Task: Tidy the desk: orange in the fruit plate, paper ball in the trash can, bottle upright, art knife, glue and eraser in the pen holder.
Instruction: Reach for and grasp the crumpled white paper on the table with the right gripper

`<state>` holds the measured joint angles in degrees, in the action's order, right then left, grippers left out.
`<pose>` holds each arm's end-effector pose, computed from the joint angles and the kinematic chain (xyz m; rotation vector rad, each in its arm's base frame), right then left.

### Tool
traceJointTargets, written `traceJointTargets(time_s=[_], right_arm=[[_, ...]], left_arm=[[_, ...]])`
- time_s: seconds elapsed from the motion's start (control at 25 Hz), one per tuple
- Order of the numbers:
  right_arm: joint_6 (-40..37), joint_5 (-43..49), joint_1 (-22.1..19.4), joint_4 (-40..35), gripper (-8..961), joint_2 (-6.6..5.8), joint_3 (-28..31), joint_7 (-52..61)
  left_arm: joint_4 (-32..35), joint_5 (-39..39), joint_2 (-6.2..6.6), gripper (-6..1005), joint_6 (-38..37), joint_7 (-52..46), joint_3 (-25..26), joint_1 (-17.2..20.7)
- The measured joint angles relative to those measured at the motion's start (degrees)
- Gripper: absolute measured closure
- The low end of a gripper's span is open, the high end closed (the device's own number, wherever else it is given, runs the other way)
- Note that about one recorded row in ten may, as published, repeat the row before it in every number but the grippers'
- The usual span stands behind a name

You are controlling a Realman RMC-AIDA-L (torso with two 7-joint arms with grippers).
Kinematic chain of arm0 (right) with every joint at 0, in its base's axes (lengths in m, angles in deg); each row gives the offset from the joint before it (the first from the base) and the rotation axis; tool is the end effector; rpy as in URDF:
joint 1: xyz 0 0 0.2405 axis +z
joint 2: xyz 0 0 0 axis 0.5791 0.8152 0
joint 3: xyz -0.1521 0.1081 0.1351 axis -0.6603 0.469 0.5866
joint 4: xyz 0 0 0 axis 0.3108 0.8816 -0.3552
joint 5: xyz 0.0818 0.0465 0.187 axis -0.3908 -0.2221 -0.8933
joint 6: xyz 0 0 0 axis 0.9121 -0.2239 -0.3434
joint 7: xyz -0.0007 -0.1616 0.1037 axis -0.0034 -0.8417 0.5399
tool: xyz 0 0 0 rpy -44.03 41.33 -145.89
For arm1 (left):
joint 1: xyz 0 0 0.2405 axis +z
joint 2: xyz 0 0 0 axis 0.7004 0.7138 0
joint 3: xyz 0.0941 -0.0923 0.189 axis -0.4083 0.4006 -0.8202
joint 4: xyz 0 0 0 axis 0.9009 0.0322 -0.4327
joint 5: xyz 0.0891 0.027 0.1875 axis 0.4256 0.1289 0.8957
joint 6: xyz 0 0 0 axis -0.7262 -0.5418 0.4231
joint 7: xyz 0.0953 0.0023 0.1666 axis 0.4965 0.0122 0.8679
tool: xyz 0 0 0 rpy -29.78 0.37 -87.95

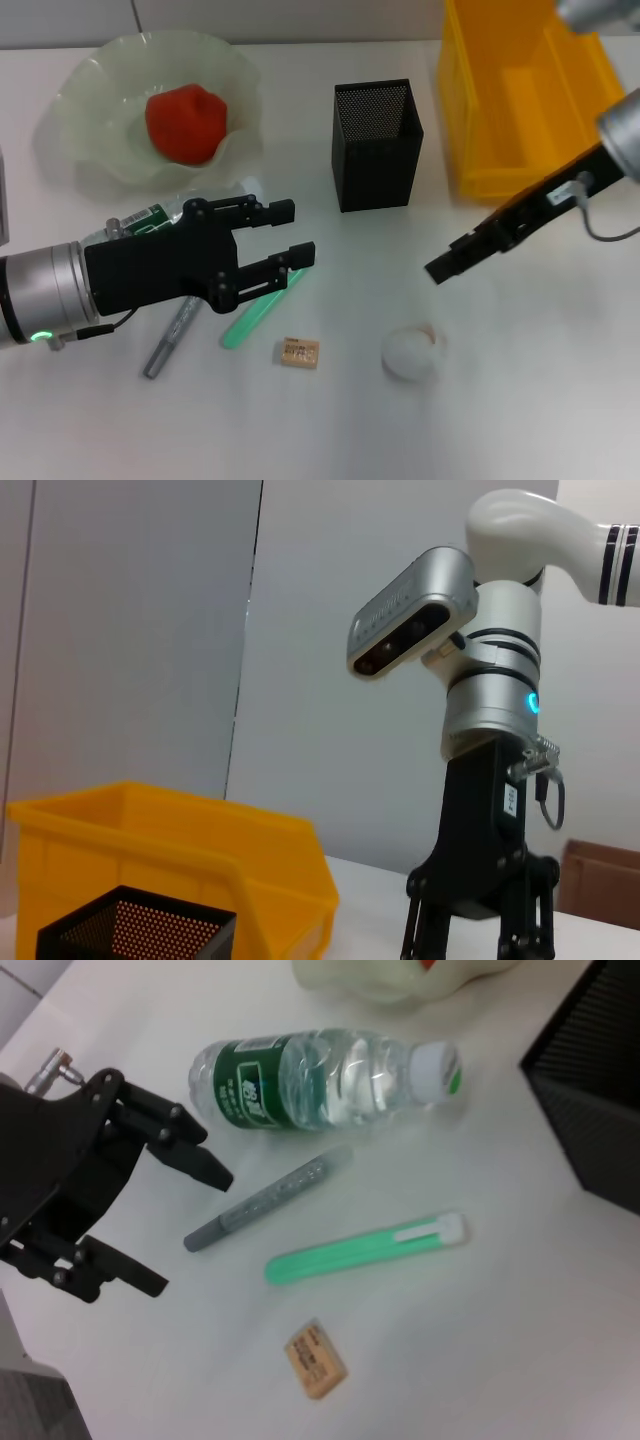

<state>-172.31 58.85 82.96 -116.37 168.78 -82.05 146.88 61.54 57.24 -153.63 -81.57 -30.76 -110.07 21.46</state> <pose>0.1750 0.3483 -0.0256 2.8452 -1.2528 0.1876 -0.2058 0.2944 -0.0559 -2.7116 -0.3821 -0.9726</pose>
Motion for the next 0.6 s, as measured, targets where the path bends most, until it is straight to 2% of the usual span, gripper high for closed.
traceJointTargets(time_s=[0.24,0.4,0.6], right_arm=[[2.60,0.20,1.78,2.02,268,2.06,-1.33,4.27],[2.67,0.27,2.51,2.40,268,2.48,-4.88,6.40],[3.90,1.88,3.69,4.95,268,3.63,-6.00,6.80]], left_arm=[[-0.07,0.00,0.00,466,0.34,0.00,0.00,0.44],[-0.15,0.00,0.00,462,0.08,0.00,0.00,0.47],[-0.39,0.00,0.00,458,0.30,0.00,0.00,0.48]])
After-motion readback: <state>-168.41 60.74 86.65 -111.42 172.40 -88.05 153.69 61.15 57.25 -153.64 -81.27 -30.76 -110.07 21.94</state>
